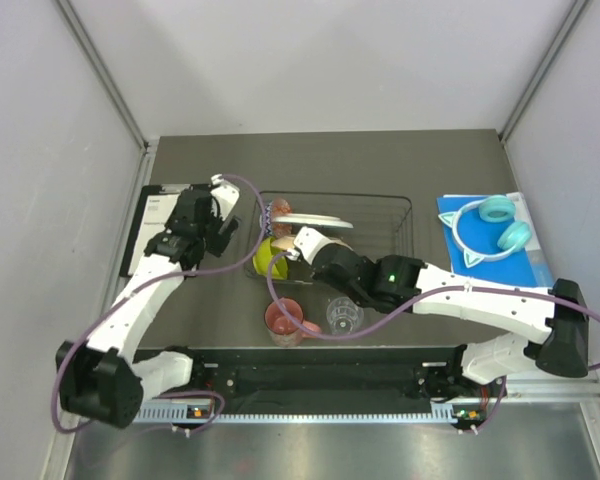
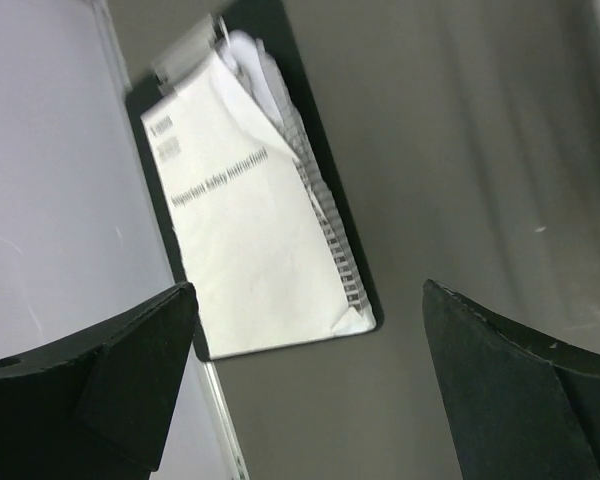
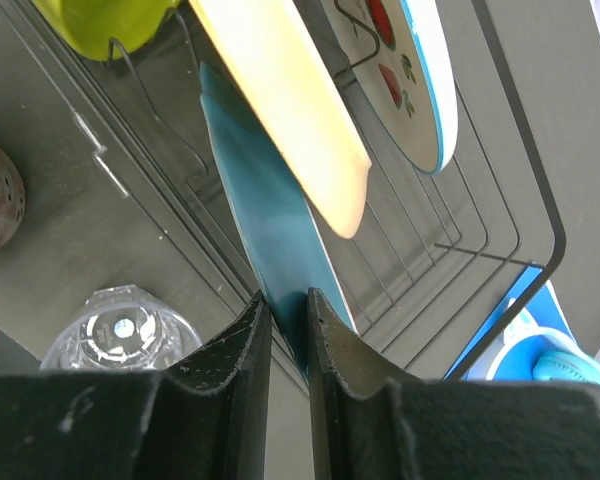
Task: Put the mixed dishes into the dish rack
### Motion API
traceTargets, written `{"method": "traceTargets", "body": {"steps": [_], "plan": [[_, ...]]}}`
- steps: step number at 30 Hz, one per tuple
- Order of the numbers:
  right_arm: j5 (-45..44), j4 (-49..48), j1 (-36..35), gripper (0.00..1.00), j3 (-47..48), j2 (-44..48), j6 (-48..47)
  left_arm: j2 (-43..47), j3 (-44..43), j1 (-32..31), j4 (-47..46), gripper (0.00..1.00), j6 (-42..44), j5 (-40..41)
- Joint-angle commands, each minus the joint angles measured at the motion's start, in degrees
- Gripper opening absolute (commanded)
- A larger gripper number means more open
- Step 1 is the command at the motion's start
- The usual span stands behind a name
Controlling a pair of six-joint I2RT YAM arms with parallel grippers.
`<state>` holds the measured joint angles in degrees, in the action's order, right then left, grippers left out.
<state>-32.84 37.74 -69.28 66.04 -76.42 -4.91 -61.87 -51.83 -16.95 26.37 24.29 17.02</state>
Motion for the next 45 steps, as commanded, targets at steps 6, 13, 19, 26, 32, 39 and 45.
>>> {"method": "traceTargets", "body": {"steps": [6,13,19,26,32,39,45], "plan": [[2.9,-6.6,-0.2,0.01,3.0,-1.7,1.6,-13.5,-0.7,3.0,-3.2,0.95,-3.6,-6.8],[3.4,-8.3,-0.2,0.0,4.5,-4.0,0.1,-20.8,-5.6,2.1,-1.8,0.92,-7.7,-8.3],[4.5,-10.0,-0.2,0.0,6.6,-7.2,-2.1,-21.4,-6.1,-1.5,-2.2,0.91,-9.1,-8.8],[5.9,-12.2,-0.2,0.0,9.0,-11.5,-3.1,-22.7,-5.3,-3.6,-3.1,0.91,-10.1,-9.4],[7.5,-15.3,-0.3,0.0,9.3,-14.1,-1.9,-22.6,-3.7,-3.9,-4.3,0.9,-9.8,-9.5],[9.0,-17.4,-0.7,0.01,11.4,-19.1,-2.6,-22.8,-4.0,-3.9,-5.0,0.9,-10.1,-9.5],[10.9,-17.9,-1.5,0.17,13.0,-23.0,-3.4,-22.8,-4.2,-3.9,-5.5,0.9,-10.1,-8.4]]}}
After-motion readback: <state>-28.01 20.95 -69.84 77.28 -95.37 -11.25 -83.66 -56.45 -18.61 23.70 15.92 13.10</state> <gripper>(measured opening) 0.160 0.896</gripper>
